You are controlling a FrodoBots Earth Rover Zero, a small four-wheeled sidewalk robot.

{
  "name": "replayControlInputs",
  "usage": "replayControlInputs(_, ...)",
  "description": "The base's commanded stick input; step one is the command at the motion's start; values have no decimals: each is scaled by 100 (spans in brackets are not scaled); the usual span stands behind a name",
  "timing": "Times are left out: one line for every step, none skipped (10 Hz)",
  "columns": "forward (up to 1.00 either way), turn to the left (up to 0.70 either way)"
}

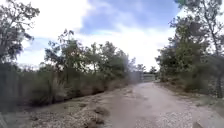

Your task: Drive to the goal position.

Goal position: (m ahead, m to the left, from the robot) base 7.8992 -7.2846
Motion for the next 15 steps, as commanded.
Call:
replayControlInputs(45, 0)
replayControlInputs(35, 0)
replayControlInputs(23, 0)
replayControlInputs(10, 0)
replayControlInputs(10, 0)
replayControlInputs(10, 0)
replayControlInputs(27, 0)
replayControlInputs(45, 0)
replayControlInputs(45, 0)
replayControlInputs(45, 0)
replayControlInputs(45, 0)
replayControlInputs(45, 0)
replayControlInputs(45, 0)
replayControlInputs(45, 0)
replayControlInputs(45, 0)
